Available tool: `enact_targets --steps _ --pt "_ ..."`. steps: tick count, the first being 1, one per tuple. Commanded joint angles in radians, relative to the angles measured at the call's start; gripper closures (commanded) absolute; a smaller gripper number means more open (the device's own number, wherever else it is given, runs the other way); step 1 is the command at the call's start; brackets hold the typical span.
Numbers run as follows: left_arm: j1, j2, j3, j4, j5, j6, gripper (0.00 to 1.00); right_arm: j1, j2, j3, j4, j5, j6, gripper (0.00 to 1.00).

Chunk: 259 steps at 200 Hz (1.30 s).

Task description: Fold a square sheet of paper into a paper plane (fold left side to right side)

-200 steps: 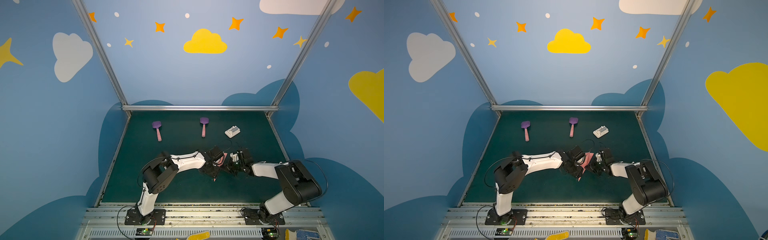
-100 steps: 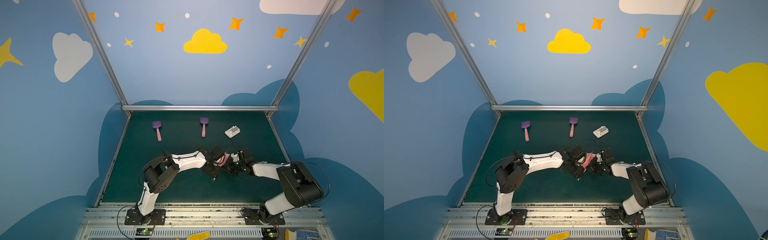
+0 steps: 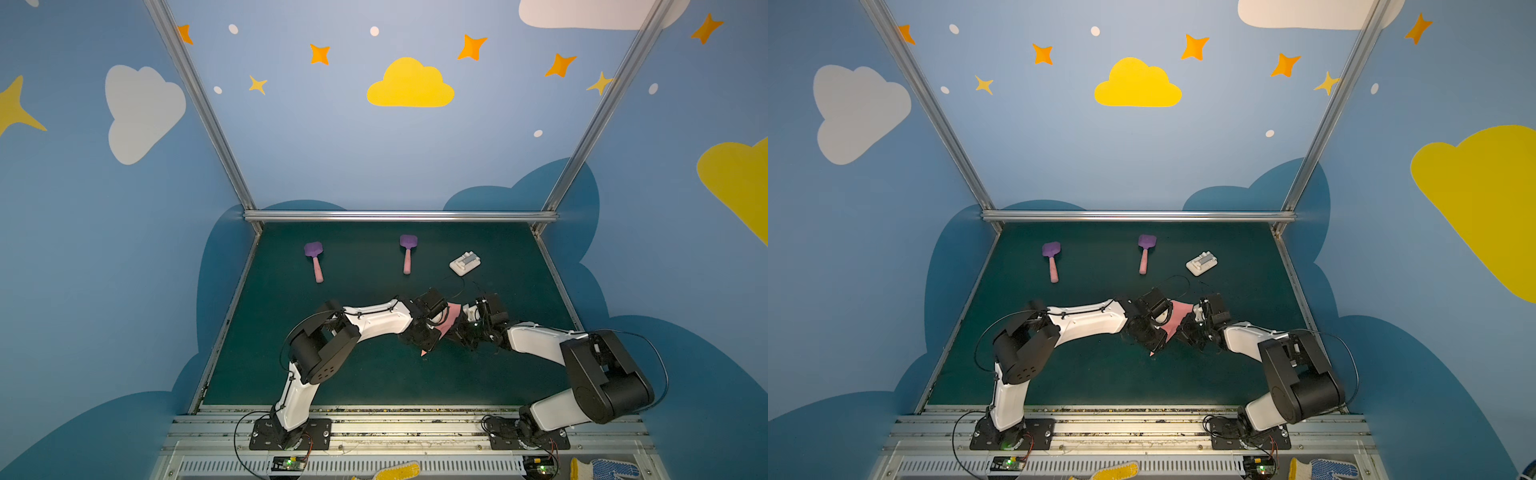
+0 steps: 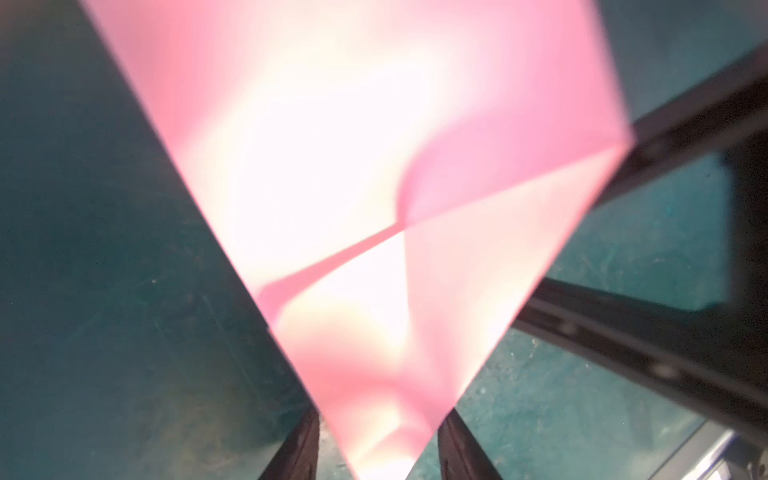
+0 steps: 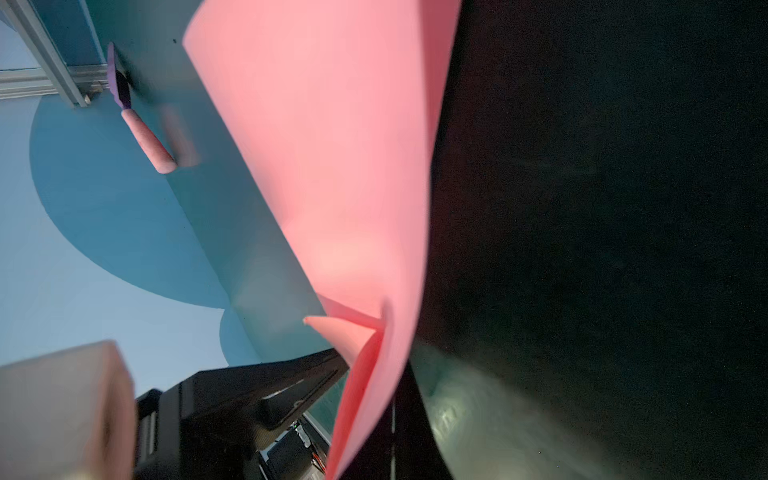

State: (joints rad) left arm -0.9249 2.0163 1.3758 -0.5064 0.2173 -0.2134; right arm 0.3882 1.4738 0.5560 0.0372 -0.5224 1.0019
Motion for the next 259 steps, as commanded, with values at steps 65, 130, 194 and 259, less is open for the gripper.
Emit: enact_targets --steps 65,130,194,259 --pt "0.031 0.042 -0.040 0.046 0.082 0.024 0.66 -0.002 -0.059 0.033 -0.103 0.021 -0.062 1.00" --pt "0.057 0.029 -0.058 0.076 0.169 0.032 0.67 0.001 -0.029 0.055 -0.091 -0.012 -0.080 0.98" --pt "0.068 0.038 -0.050 0.073 0.234 0.058 0.71 0.032 0.028 0.084 -0.058 -0.044 -0.085 1.00" --pt "0.075 0.043 -0.045 0.057 0.262 0.077 0.73 0.052 0.070 0.109 -0.044 -0.039 -0.084 1.00"
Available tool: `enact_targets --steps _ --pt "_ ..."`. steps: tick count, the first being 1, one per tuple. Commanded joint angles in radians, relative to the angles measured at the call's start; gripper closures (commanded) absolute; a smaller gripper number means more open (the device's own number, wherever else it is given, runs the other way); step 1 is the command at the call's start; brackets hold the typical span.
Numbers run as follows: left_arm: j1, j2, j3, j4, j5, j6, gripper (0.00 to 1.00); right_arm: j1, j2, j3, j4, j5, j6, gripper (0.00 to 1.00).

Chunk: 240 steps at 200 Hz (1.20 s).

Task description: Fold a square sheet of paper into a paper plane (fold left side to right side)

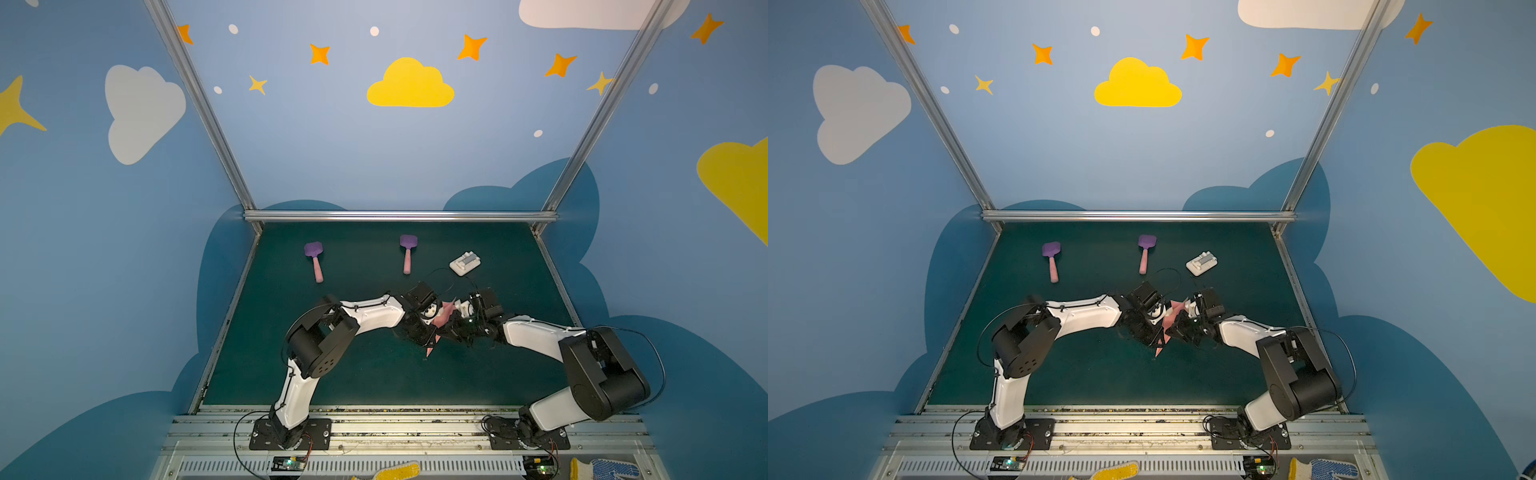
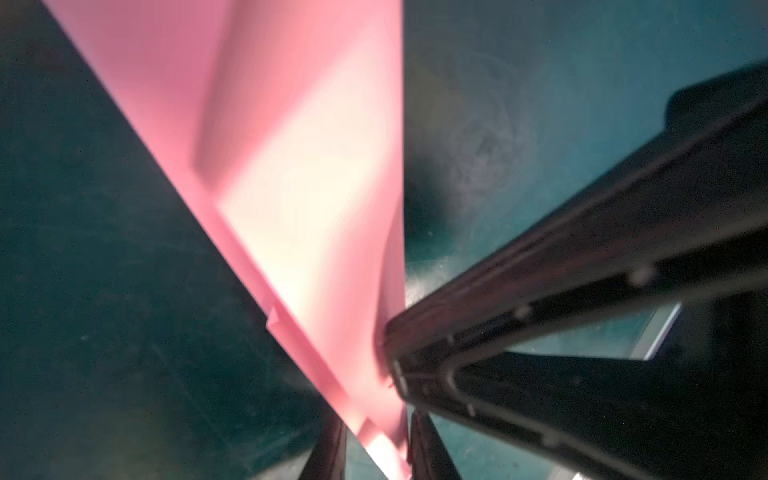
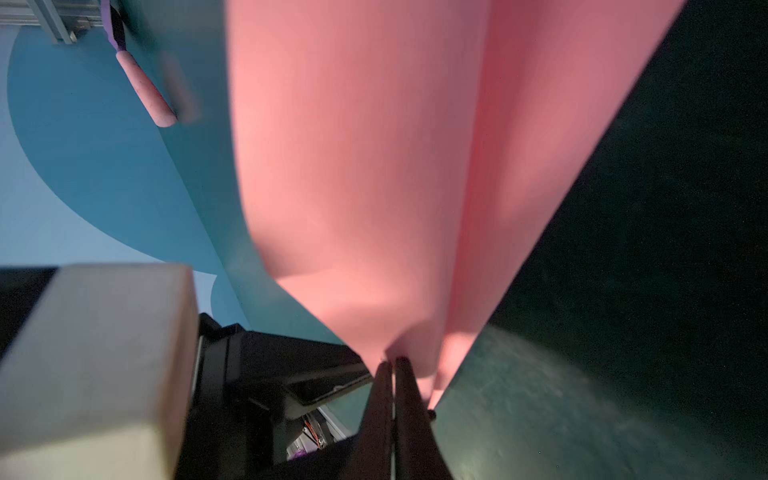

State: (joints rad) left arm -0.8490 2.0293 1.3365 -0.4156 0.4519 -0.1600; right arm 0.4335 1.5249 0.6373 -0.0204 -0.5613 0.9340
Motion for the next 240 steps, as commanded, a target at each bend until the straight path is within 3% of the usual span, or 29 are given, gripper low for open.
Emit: enact_targets --steps 1,170,200,221,240 --pt "-0.001 0.030 -0.006 -0.034 0.028 0.023 0.73 0.007 0.020 0.027 0.013 0.000 -0.016 1.00" --pt "0.023 0.013 -0.006 -0.046 0.094 0.024 0.72 -0.009 0.119 -0.051 0.096 0.058 -0.026 1.00" --pt "0.062 -0.060 -0.074 0.046 0.146 -0.069 0.68 -0.009 0.116 -0.061 0.094 0.064 -0.022 1.00" --pt "0.073 -0.116 -0.133 0.154 0.187 -0.191 0.66 -0.009 0.112 -0.067 0.090 0.069 -0.022 1.00" --pt "0.072 -0.146 -0.176 0.257 0.204 -0.342 0.69 -0.009 0.109 -0.072 0.089 0.074 -0.021 1.00"
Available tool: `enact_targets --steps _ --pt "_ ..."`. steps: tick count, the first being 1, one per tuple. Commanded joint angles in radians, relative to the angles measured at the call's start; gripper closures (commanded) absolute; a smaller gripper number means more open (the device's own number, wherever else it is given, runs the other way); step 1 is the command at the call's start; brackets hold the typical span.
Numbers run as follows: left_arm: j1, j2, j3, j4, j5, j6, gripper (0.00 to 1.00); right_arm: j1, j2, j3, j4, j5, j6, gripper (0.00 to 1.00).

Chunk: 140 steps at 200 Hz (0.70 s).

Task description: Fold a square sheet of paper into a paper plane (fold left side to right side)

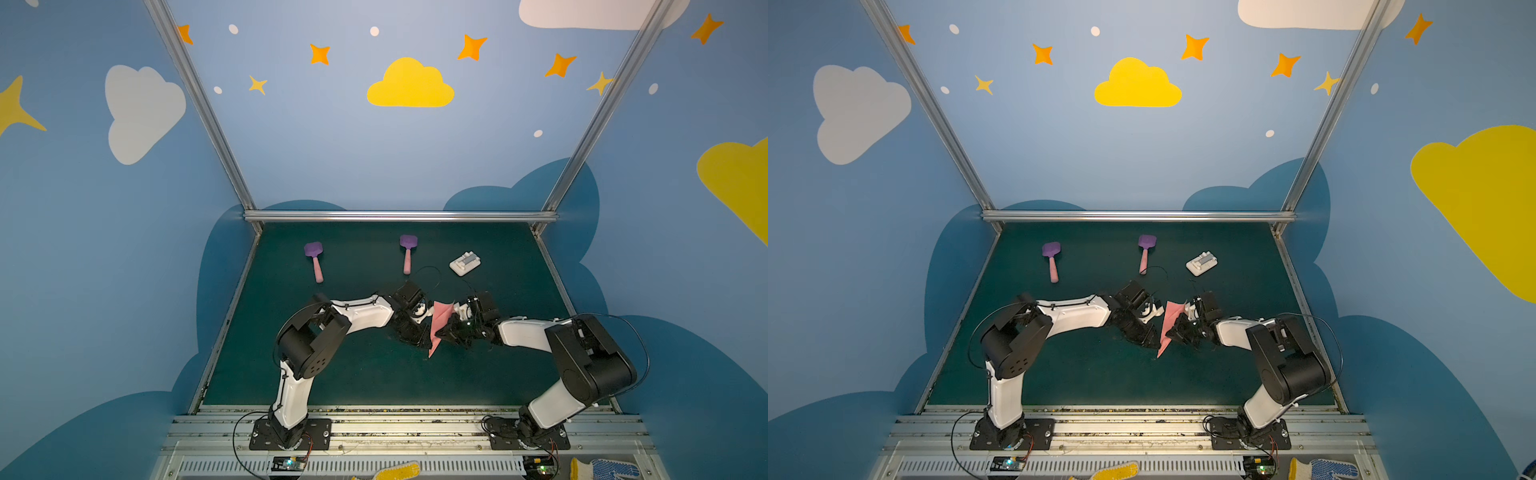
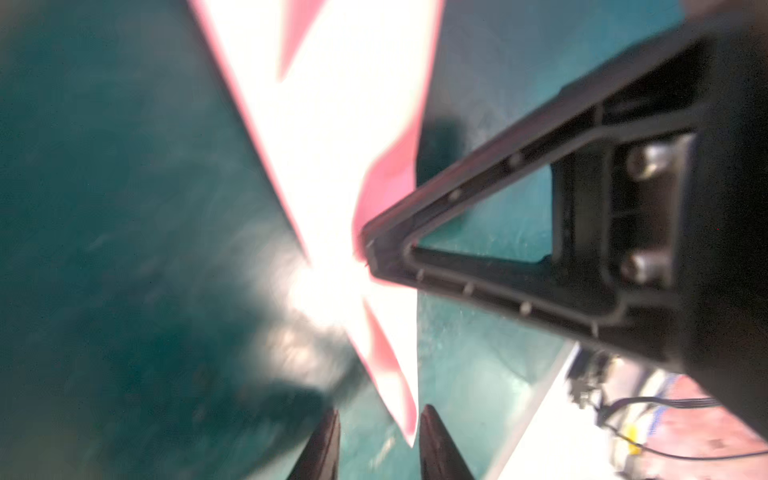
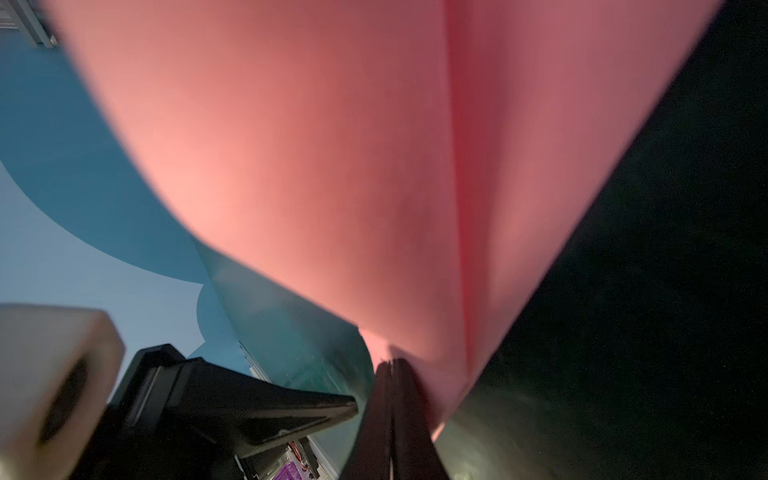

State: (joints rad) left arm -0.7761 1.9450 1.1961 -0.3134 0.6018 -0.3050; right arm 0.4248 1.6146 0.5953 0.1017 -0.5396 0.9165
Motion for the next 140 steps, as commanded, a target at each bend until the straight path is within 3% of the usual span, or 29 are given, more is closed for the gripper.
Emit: enact_targets --steps 1,40,72,108,140 --pt "-0.001 -0.063 -0.038 0.160 0.054 -0.208 0.70 0.000 0.019 -0.031 -0.034 0.052 -0.004 1.00" --pt "-0.025 -0.074 -0.125 0.395 0.032 -0.568 0.96 0.000 0.017 -0.038 -0.034 0.056 -0.006 1.00" --pt "-0.065 -0.056 -0.181 0.522 -0.083 -0.788 0.96 0.000 0.019 -0.043 -0.033 0.056 -0.007 1.00" --pt "-0.101 -0.033 -0.182 0.507 -0.186 -0.841 0.96 0.000 0.024 -0.044 -0.032 0.051 -0.008 1.00" --pt "-0.102 -0.009 -0.167 0.481 -0.199 -0.829 0.96 0.000 0.027 -0.038 -0.039 0.050 -0.015 1.00"
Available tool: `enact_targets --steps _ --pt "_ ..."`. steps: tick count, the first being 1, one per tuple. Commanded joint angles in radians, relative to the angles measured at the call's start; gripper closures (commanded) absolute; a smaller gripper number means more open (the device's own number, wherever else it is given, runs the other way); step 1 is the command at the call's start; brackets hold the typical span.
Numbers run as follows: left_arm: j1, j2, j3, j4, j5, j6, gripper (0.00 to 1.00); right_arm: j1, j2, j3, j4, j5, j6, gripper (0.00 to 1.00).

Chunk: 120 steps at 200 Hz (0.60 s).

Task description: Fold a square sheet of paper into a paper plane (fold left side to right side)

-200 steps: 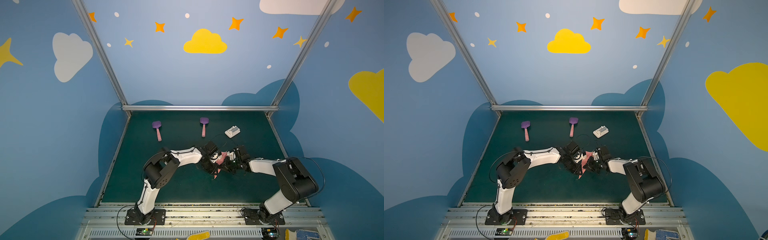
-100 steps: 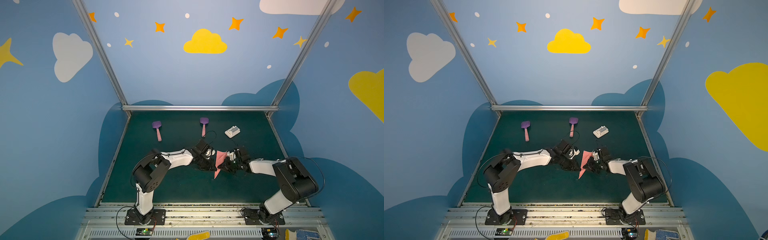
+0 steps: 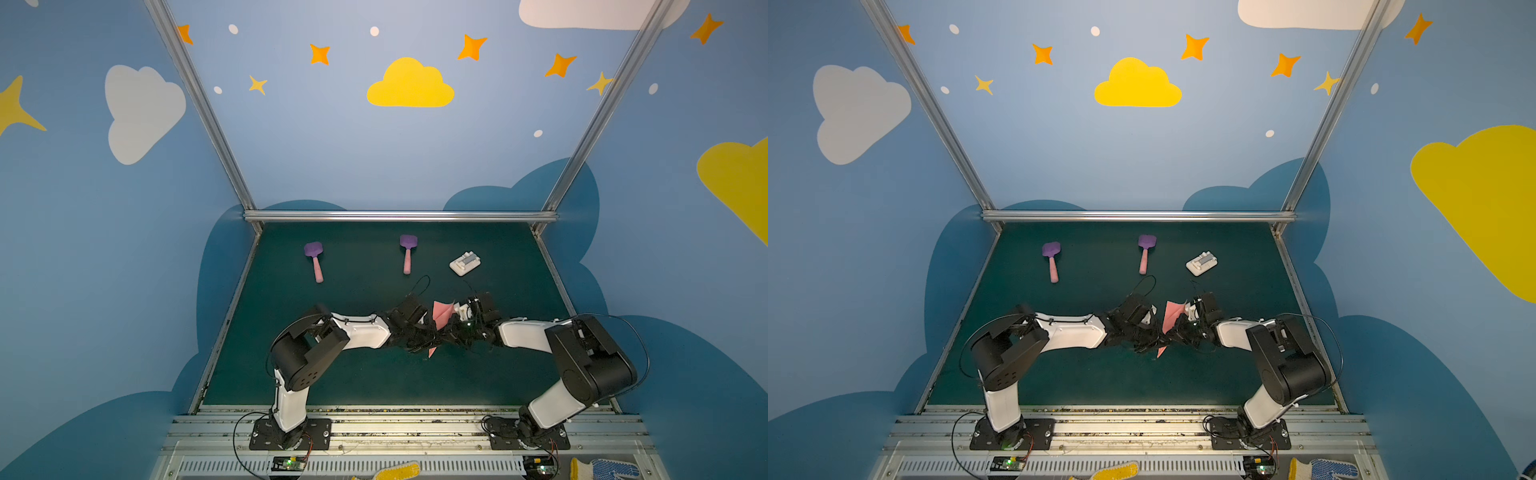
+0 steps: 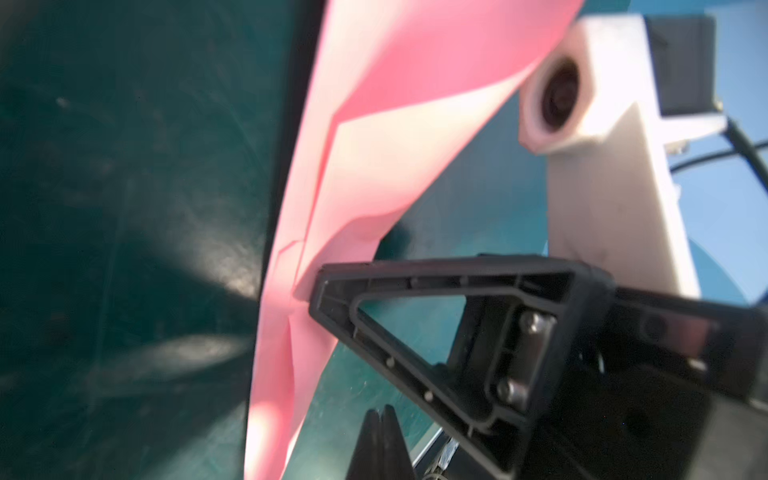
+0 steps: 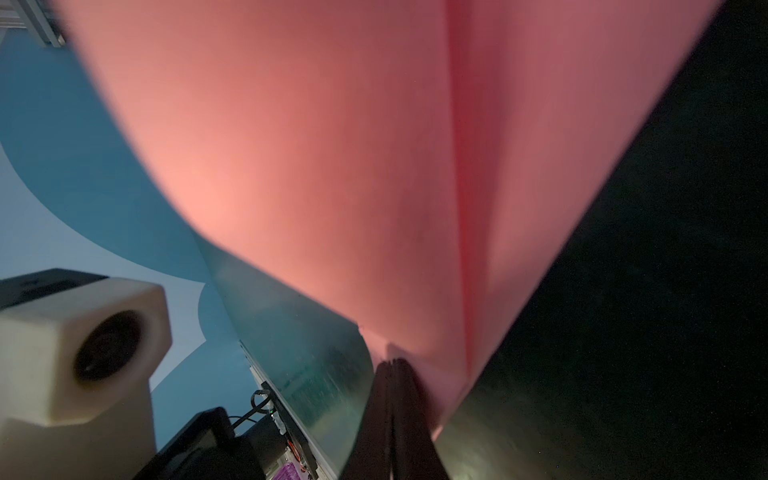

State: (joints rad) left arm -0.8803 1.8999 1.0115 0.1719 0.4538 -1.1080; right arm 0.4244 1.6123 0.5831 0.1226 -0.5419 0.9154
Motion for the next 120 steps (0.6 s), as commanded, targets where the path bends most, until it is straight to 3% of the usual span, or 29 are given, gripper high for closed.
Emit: enact_targets --steps 1,120 --pt "0.003 0.037 0.017 -0.007 -0.051 -0.026 0.96 0.000 0.029 -0.027 -0.060 0.053 -0.015 1.00" --pt "-0.002 0.066 0.030 -0.126 -0.077 0.000 0.96 -0.003 0.061 -0.031 -0.039 0.047 -0.013 1.00"
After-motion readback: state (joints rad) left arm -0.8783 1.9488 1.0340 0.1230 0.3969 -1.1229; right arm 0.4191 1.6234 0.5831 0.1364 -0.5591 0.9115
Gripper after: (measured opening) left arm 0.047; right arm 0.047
